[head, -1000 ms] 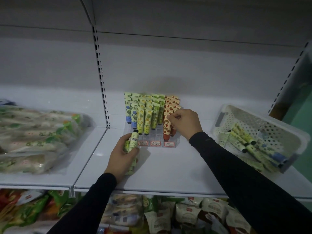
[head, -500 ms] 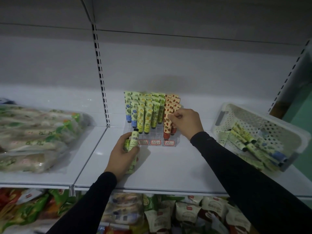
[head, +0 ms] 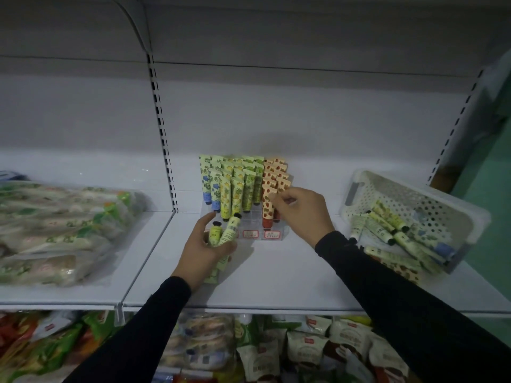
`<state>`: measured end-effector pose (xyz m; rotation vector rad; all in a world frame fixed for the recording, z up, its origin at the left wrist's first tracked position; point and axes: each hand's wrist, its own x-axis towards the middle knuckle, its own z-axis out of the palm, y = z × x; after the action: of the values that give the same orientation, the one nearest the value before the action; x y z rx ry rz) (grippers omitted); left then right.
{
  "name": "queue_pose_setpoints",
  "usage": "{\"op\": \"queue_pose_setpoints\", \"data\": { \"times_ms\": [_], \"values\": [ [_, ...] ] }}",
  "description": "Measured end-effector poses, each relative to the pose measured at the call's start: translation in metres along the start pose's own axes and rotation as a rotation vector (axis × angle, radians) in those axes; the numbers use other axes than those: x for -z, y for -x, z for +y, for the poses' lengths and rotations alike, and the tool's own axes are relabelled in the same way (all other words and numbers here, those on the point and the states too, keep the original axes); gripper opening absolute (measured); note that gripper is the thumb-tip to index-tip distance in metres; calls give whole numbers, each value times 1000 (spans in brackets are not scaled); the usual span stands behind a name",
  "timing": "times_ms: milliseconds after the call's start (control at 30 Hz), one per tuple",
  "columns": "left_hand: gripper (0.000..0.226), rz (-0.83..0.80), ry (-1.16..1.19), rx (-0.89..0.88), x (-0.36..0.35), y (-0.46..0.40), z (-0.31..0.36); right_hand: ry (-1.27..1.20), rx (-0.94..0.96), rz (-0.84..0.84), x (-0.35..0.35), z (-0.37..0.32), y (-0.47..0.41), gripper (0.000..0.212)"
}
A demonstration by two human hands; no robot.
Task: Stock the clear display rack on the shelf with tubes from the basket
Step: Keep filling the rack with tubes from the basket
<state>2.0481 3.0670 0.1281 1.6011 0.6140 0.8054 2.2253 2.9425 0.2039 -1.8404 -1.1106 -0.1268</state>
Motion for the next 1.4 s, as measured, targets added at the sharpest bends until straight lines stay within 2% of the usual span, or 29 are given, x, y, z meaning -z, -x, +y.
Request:
{"op": "queue_pose_setpoints", "data": {
  "times_ms": [67, 200, 300, 433, 500, 567, 700, 800, 933, 1033, 1133, 1200, 1300, 1400],
  "values": [
    [69, -75, 23, 41, -5, 0, 9, 3, 80, -150, -1, -1, 10, 22],
    [68, -183, 64, 106, -16, -1, 19, 205, 387, -421, -4, 7, 22, 40],
    [64, -239, 63, 112, -23, 0, 23, 324, 557, -415, -5, 12, 26, 39],
    [45, -243, 149, 139, -28, 6, 34, 363, 541, -444, 2, 17, 24, 34],
    [35, -209, 217, 147, -27, 8, 39, 349, 482, -474, 6, 21, 24, 34],
    [32, -171, 220, 142, -25, 8, 41, 292, 335, -478, 11, 23, 27, 32],
    [30, -147, 72, 105, -27, 12, 41, -16, 9, -452, 14, 23, 29, 34],
    [44, -164, -75, 53, -31, 12, 37, -225, -123, -467, 15, 16, 29, 30],
    [56, -185, -64, 21, -37, 12, 35, -444, -225, -488, 13, 9, 28, 27],
    [57, -185, -90, 2, -42, 11, 35, -575, -322, -509, 8, 11, 28, 29],
    [54, -190, -131, -23, -43, 11, 32, -588, -352, -518, 5, 12, 30, 25],
    [52, -198, -148, -34, -41, 12, 28, -587, -354, -464, 7, 12, 28, 20],
    [51, -194, -143, -32, -37, 11, 24, -582, -347, -361, 11, 14, 19, 23],
    [51, -181, -157, -37, -34, 10, 22, -551, -321, -335, 13, 12, 13, 17]
  ]
}}
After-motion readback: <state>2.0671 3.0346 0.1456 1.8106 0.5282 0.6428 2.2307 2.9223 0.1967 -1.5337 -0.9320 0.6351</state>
